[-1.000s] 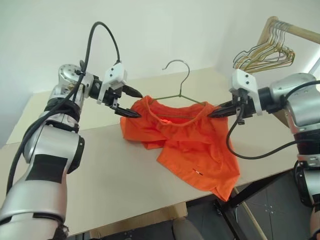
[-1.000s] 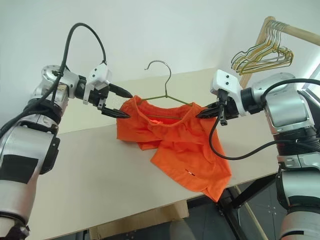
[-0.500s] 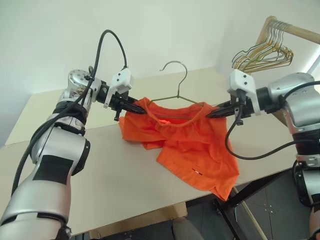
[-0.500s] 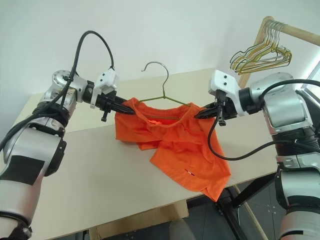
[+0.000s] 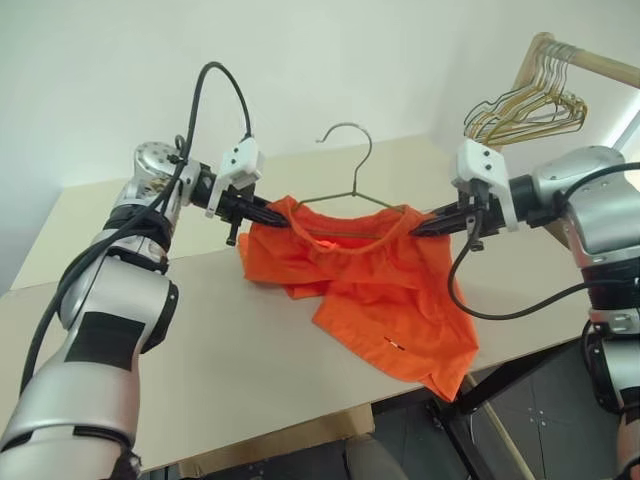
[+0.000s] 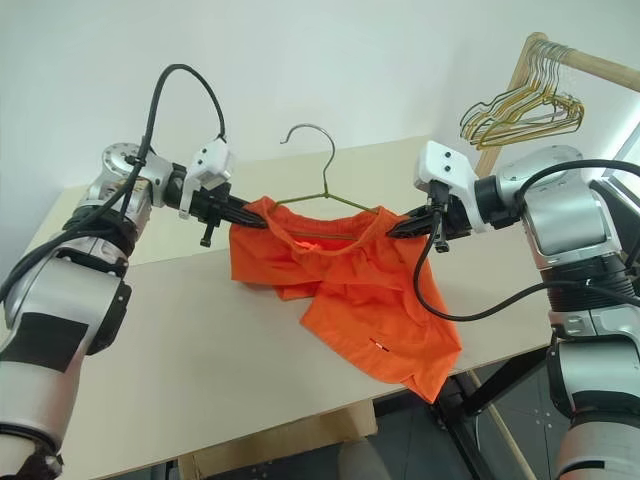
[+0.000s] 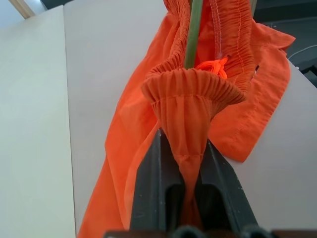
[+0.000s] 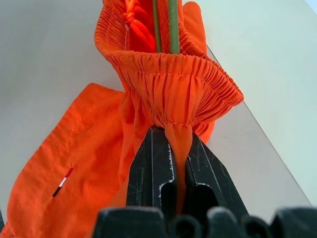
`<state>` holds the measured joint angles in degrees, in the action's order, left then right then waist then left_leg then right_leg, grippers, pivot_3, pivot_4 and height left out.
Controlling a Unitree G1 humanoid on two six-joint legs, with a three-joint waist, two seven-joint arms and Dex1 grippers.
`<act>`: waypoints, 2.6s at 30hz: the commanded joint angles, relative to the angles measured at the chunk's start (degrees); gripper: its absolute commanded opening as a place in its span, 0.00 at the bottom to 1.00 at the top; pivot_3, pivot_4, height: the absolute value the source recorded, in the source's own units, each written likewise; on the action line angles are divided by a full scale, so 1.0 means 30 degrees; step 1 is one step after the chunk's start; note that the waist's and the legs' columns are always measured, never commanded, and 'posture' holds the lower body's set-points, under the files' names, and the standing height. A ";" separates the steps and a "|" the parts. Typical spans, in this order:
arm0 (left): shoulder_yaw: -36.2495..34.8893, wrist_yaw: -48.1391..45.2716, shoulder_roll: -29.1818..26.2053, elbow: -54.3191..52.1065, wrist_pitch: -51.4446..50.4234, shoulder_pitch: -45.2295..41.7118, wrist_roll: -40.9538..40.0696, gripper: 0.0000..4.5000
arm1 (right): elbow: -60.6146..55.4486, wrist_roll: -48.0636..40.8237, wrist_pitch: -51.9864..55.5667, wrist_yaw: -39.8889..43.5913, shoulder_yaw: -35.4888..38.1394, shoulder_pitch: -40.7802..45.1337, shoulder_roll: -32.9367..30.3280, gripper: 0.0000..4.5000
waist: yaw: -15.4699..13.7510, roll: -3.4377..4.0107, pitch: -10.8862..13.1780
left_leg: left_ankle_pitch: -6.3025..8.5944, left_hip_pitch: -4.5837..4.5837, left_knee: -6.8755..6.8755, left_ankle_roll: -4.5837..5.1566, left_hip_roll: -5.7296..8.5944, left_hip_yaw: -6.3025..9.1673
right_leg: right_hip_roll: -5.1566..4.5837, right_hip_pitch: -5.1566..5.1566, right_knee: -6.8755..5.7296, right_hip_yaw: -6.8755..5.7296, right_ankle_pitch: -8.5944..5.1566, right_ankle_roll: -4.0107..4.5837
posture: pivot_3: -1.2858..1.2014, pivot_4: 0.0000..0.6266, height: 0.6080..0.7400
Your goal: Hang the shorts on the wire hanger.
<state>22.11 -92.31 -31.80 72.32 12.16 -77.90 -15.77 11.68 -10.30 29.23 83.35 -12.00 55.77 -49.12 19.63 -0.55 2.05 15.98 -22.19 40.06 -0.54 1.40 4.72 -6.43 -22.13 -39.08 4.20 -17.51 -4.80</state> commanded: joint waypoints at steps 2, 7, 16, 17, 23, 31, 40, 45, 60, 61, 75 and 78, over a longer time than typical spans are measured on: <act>-0.0643 -0.0065 0.0129 -0.0311 0.0192 -0.0303 -0.0194 0.17 | -0.0602 -0.0250 -0.0335 -0.0050 0.0433 0.0480 0.0096 0.00 | 0.0001 0.0000 0.0000 | 0.0000 -0.0001 0.0001 0.0000 0.0000 0.0000 | 0.0000 0.0000 0.0000 0.0000 0.0000 0.0000 | 0.41 0.00 1.00; -0.0533 -0.0065 -0.0002 -0.0584 0.0308 -0.0259 -0.0471 0.48 | -0.0559 -0.0202 -0.0192 -0.0142 0.0510 0.0340 -0.0009 0.00 | 0.0020 0.0000 0.0000 | -0.0001 0.0003 0.0002 0.0001 -0.0001 0.0000 | 0.0001 0.0002 -0.0002 0.0000 0.0000 0.0000 | 0.41 0.00 1.00; -0.0312 -0.0065 -0.1323 -0.0847 0.1071 -0.0037 -0.0500 0.99 | 0.0207 -0.0109 0.0155 -0.0834 0.1149 -0.0214 -0.0821 0.00 | 0.0013 0.0000 0.0000 | -0.0001 0.0003 0.0001 0.0001 -0.0001 0.0001 | -0.0001 0.0002 -0.0002 0.0001 0.0000 0.0000 | 0.41 0.00 1.00; -0.0576 -0.0065 -0.1570 -0.0887 0.1023 -0.0089 -0.0694 0.99 | 0.0310 -0.0067 0.0233 -0.1005 0.1257 -0.0395 -0.1028 0.00 | 0.0011 0.0000 0.0000 | -0.0001 0.0000 0.0001 0.0001 -0.0001 0.0001 | -0.0001 0.0002 0.0000 0.0000 0.0000 0.0000 | 0.41 0.00 1.00; -0.4972 -0.0065 -0.2750 -0.1584 -0.1006 -0.0234 -0.3613 0.99 | 0.0766 -0.0028 0.2547 -0.3590 0.3191 -0.2141 -0.2900 0.00 | -0.0062 0.0001 0.0001 | 0.0000 -0.0005 -0.0006 0.0002 -0.0004 0.0002 | -0.0012 -0.0006 0.0003 -0.0001 -0.0002 -0.0003 | 0.41 0.00 1.00; -1.0096 -0.0065 -0.2767 -0.6417 -0.7149 0.3344 -0.9330 0.99 | -0.1241 -0.0713 1.1028 -0.9680 0.8790 -0.5345 -0.4143 0.00 | -0.0258 0.0034 -0.0020 | -0.0002 0.0026 -0.0005 0.0005 -0.0040 0.0006 | -0.0017 0.0016 -0.0024 0.0013 -0.0004 -0.0006 | 0.40 0.00 1.00; -1.2351 0.0673 -0.0471 -1.0542 -0.8903 0.6128 -0.9731 0.99 | -0.0458 0.0553 1.5647 -1.6516 1.2773 -0.5408 -0.3600 0.00 | -0.0130 0.0095 -0.0058 | -0.0020 0.0040 -0.0022 0.0032 -0.0029 -0.0011 | -0.0037 0.0050 -0.0014 0.0036 -0.0001 -0.0002 | 0.39 0.00 1.00; -1.2712 0.1690 0.0747 -1.2287 -0.9358 0.6917 -0.9572 0.99 | 0.1045 0.1958 1.4874 -2.1514 1.4149 -0.3315 -0.2202 0.00 | 0.0128 0.0145 -0.0090 | -0.0022 0.0063 -0.0030 0.0035 -0.0030 -0.0040 | -0.0034 0.0059 -0.0016 0.0074 0.0000 -0.0001 | 0.38 0.00 1.00; -1.2307 0.4997 0.1909 -1.5937 -0.8780 0.9668 -0.7975 0.99 | 0.6848 0.3498 0.8399 -3.0100 1.4168 0.1559 0.0932 0.00 | 0.0927 0.0197 -0.0122 | -0.0021 0.0372 -0.0119 0.0044 -0.0038 -0.0111 | -0.0019 0.0390 0.0104 0.0161 0.0005 -0.0021 | 0.39 0.00 1.00; -1.2253 0.5163 0.1954 -1.6264 -0.8811 0.9872 -0.7947 0.99 | 0.7627 0.3564 0.7885 -3.0082 1.3839 0.1838 0.0796 0.00 | 0.0934 0.0196 -0.0122 | -0.0021 0.0366 -0.0121 0.0045 -0.0043 -0.0114 | -0.0014 0.0395 0.0121 0.0158 0.0005 -0.0021 | 0.39 0.00 1.00; -1.1813 0.6544 0.1794 -1.8521 -0.9323 1.1247 -0.7804 0.99 | 1.8044 0.2528 0.1697 -3.1030 1.3576 0.5876 -0.1095 0.00 | 0.0868 0.0175 -0.0103 | 0.0002 0.0663 -0.0276 0.0083 0.0004 -0.0133 | -0.0012 0.0795 0.0419 0.0106 0.0024 -0.0059 | 0.41 0.00 1.00; -1.1770 0.6638 0.1783 -1.8700 -0.9411 1.1316 -0.7848 0.99 | 1.8934 0.1890 0.1749 -3.0982 1.4041 0.6206 -0.1091 0.00 | 0.0870 0.0168 -0.0098 | 0.0002 0.0663 -0.0282 0.0083 0.0002 -0.0138 | -0.0011 0.0808 0.0444 0.0107 0.0029 -0.0067 | 0.41 0.00 1.00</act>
<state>-12.91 -72.84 -25.54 18.40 -15.47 -43.82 -39.08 68.64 -2.83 36.46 -9.13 29.45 71.63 -51.37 22.24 -0.05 1.76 15.99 -20.20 39.21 -0.29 1.40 4.30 -6.46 -19.64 -37.70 4.51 -17.41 -5.02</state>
